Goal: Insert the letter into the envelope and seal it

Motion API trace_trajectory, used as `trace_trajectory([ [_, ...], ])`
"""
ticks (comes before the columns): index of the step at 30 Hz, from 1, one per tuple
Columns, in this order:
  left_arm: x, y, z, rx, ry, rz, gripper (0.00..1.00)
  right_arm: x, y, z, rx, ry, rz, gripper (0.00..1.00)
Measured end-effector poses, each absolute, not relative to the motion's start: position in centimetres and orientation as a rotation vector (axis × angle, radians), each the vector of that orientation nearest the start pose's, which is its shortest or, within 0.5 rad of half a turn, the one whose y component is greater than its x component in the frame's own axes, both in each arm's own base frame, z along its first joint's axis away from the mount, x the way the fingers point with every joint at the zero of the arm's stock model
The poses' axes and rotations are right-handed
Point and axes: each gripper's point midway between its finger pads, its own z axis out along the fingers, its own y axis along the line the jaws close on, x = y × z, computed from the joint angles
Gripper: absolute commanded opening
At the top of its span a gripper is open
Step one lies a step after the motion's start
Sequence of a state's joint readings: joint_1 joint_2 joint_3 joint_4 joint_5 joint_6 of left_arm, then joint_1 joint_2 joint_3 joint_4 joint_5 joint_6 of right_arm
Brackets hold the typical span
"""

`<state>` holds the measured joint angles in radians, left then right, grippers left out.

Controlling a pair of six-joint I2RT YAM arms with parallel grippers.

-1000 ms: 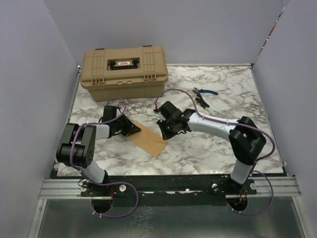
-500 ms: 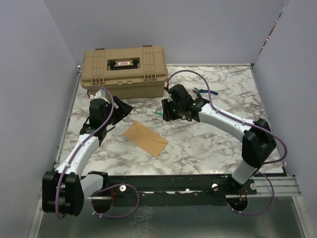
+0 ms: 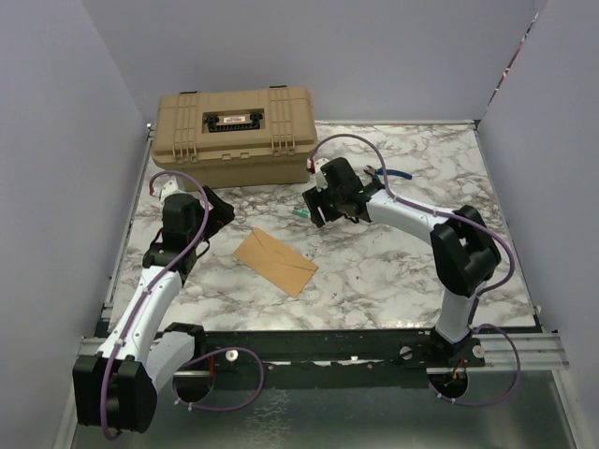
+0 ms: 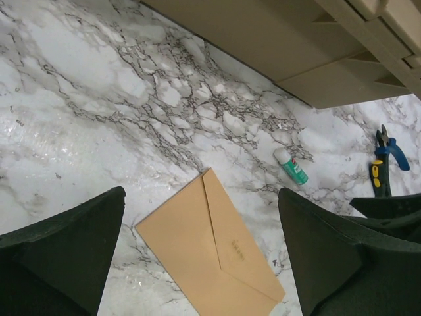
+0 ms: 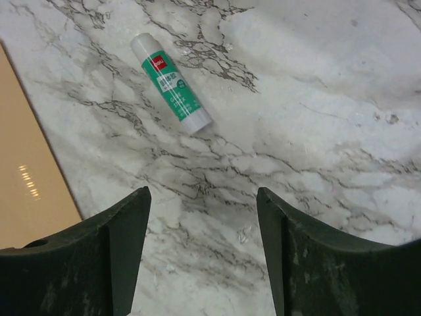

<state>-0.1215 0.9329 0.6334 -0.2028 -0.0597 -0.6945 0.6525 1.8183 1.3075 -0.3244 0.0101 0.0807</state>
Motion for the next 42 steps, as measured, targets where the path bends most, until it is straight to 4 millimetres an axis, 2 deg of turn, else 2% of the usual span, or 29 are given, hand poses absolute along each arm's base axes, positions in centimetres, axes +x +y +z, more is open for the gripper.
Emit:
trace_trajectory([
  [4,31.4,-5.5,15.4,-0.645,2.033,-0.430,0.99,37.8,29.3,6.2,-0.818,2.303,0.331,0.66],
  [7,31.4,-5.6,15.1,-0.655,2.044,-0.434,0.99,38.5,30.0,5.1,-0.900,2.261,0.337,0.65],
  [10,31.4,-5.6,15.1,-0.661,2.044,-0.439,0.99,38.9,30.6,4.8,-0.969,2.221,0.353,0.62],
  [16,31.4,-5.6,15.1,-0.660,2.042,-0.439,0.99,40.6,32.2,5.1,-1.040,2.132,0.384,0.49],
  [21,31.8,-5.7,15.5,-0.655,2.037,-0.441,0.99,40.5,32.4,3.5,-1.075,2.146,0.396,0.44],
  [24,31.9,-5.7,15.4,-0.656,2.041,-0.439,0.99,40.4,32.3,2.9,-1.088,2.153,0.392,0.37],
  [33,31.9,-5.9,15.5,-0.644,2.045,-0.448,0.99,40.5,32.3,2.7,-1.108,2.142,0.387,0.16],
  [39,31.9,-6.9,16.0,-0.593,2.051,-0.510,0.99,40.2,32.4,2.8,-1.118,2.134,0.405,0.13],
  [42,32.2,-8.2,16.7,-0.543,2.044,-0.587,0.99,39.3,32.4,3.8,-1.123,2.124,0.440,0.13],
])
